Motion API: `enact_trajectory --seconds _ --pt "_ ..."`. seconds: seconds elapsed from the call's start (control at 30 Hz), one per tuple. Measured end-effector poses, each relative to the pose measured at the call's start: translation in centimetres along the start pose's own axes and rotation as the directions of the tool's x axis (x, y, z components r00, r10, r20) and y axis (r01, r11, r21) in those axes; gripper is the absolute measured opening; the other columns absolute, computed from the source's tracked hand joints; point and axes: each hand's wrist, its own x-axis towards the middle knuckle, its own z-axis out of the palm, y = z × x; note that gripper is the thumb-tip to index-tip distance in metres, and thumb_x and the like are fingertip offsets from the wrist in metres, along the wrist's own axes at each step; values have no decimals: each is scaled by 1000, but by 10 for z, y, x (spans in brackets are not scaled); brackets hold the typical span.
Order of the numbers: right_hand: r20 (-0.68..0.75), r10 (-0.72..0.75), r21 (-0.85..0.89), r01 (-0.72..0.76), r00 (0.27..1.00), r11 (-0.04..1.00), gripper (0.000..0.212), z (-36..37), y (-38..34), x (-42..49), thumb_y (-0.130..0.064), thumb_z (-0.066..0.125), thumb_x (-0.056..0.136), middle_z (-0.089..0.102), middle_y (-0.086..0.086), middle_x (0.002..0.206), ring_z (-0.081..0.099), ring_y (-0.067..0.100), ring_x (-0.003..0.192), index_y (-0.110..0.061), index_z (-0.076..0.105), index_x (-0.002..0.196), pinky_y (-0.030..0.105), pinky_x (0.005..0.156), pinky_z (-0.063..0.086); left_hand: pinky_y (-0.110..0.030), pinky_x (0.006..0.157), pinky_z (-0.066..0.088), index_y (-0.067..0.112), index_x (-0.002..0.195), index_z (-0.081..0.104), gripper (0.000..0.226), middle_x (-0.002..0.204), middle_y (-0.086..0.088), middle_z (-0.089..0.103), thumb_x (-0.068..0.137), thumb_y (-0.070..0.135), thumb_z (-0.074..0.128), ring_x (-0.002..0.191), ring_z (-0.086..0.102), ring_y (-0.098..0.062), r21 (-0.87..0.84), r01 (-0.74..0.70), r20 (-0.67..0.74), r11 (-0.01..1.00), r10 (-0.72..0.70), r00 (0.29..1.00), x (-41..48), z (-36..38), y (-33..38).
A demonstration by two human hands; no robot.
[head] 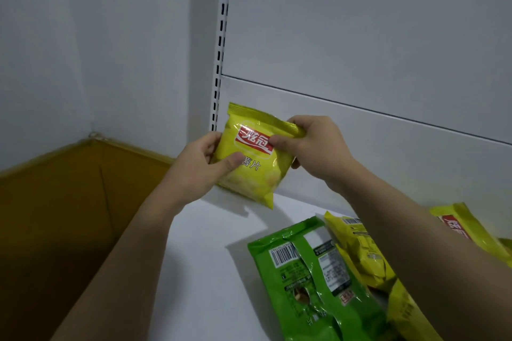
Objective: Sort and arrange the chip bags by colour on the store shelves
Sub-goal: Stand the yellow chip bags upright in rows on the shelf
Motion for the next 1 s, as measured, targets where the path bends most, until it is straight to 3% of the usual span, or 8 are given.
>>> enact_trajectory --seconds 0.1,0.23,0.37,0.5,0.63,0.8,0.87,1.0 --pt "-15 21 36 -20 1000 999 17 3 7 3 -31 77 80 65 2 65 54 11 48 -18 67 73 20 43 43 -35 82 56 22 101 65 35 95 5 75 69 36 72 90 71 -16 32 -6 -42 999 8 999 1 -1 1" --pt "-32 -27 -56 25 999 998 18 1 13 5 -37 74 81 70 1 65 61 12 51 -20 69 76 27 52 50 -33 77 58 24 94 66 30 88 7 75 70 42 70 82 71 -11 133 -15 -128 991 33 991 -1 1 4" --pt "-46 -109 -140 101 993 985 7 -2 16 9 -26 71 85 70 -3 64 65 6 54 -22 70 78 28 61 52 -40 80 57 27 98 63 24 91 6 74 79 33 75 84 71 -12 240 -5 -199 971 55 978 5 -7 -6" --pt "-66 -128 -280 105 989 954 5 13 19 16 -22 68 84 67 -5 70 64 16 72 -26 69 82 28 72 51 -48 80 56 30 94 54 31 93 6 73 76 43 77 86 70 -15 323 73 -212 944 -3 977 11 -13 -26" --pt "-74 -64 -297 39 995 954 4 25 27 26 -22 67 84 69 2 80 66 22 82 -21 69 88 32 78 52 -48 76 56 28 88 60 33 89 4 71 72 50 78 82 68 -17 417 139 -257 898 -30 966 15 -8 -44" --pt "-64 -16 -345 -8 998 938 9 33 40 31 -22 67 85 68 3 87 66 26 87 -18 69 92 35 82 53 -35 72 55 22 103 59 34 82 12 63 78 37 77 76 61 -8 454 181 -295 872 -45 955 13 6 -52" --pt "-64 -9 -364 -15 998 931 14 31 42 30 -24 68 84 68 3 90 65 23 87 -19 68 97 32 80 51 -36 76 55 25 105 54 38 84 16 59 78 37 77 79 59 -5 451 201 -304 870 -62 951 13 7 -51" --pt "-35 -14 -387 -1 999 922 27 11 38 20 -33 71 83 65 -4 96 56 15 87 -22 66 107 26 75 41 -39 86 52 16 119 51 57 100 6 61 75 38 80 93 60 -15 488 224 -299 844 -79 951 15 2 -44"
